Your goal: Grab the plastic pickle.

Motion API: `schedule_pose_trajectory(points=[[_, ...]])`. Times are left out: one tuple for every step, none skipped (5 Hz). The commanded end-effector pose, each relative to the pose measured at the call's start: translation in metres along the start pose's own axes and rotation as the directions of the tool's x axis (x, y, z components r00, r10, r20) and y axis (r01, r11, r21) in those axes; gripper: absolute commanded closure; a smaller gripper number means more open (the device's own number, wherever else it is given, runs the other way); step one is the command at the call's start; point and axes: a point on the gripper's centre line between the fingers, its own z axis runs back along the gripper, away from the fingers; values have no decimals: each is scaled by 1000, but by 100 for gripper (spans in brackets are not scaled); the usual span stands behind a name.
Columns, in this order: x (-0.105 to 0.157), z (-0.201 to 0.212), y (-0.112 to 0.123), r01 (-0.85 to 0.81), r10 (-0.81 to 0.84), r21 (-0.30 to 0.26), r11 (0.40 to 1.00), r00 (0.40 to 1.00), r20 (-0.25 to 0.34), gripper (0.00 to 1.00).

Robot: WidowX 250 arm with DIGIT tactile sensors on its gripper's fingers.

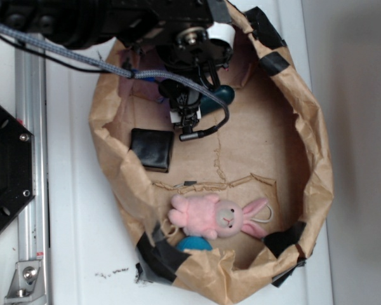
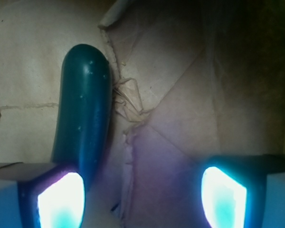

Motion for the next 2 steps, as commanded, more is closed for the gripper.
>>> schedule_pose_trajectory(points=[[6,-7,-30,103,-98,-65,993,992,74,100],[18,-3,-40,145,-140,-59,988,986,91,100]])
